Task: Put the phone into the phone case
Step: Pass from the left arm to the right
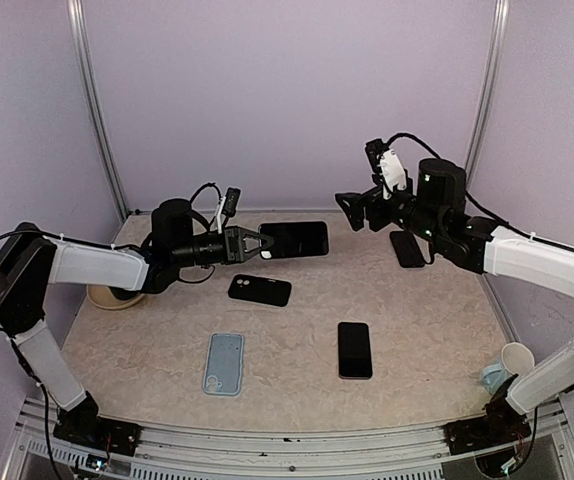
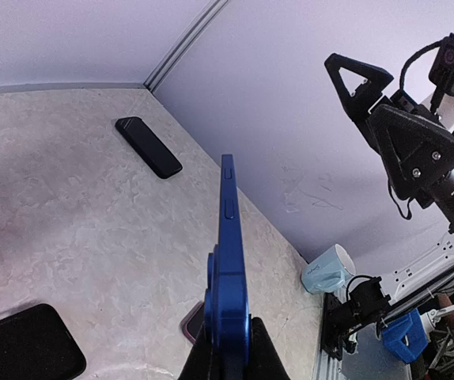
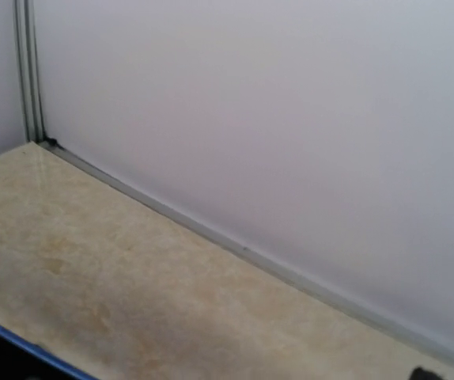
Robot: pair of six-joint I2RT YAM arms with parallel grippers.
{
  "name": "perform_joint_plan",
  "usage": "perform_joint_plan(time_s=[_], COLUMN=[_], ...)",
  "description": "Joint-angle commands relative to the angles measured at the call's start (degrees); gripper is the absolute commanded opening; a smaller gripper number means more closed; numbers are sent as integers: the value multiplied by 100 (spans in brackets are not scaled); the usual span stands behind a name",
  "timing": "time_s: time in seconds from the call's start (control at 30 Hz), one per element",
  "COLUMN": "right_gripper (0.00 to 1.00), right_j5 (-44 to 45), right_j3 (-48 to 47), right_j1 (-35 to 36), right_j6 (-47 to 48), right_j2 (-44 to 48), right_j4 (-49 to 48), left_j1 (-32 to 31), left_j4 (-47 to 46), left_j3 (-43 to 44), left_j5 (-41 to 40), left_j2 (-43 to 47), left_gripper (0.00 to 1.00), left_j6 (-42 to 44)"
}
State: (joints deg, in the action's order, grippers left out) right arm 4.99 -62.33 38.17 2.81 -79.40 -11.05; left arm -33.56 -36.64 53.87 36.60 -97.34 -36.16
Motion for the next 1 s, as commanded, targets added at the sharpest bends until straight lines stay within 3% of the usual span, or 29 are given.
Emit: perform_joint_plan(time_s=[0.0,0.1,0.3,0.53,0.8,0.97], right_gripper=[99,100,97,93,87,85], right_j5=[-1007,-2147,-3601,-4084,-5475,-5703], right_j3=[-70,-62,-114,-73,-149,-106], right_j1=[-374,-705,-973,-1000,-1025,-1014], right_j6=[-1205,-1842,-2564,-3039,-3858,-4146], right_j2=[-22,-146,-611,-1032,-1654,-1834], right_j4=[270,249,148,-80,-783,-1145], left_j1=[-44,-45,-45,-45,-45,-62], left_j4=[-408,-489,-688,-985,-1311,-1466], left_j3=[2,-33,-85,-175,-225,-264], left_j5=[9,43,164,355,621,698], left_j2=[267,306,287,277,239,216], left_gripper=[0,0,0,0,0,0], left_j6=[30,24,-59,-175,-307,-374])
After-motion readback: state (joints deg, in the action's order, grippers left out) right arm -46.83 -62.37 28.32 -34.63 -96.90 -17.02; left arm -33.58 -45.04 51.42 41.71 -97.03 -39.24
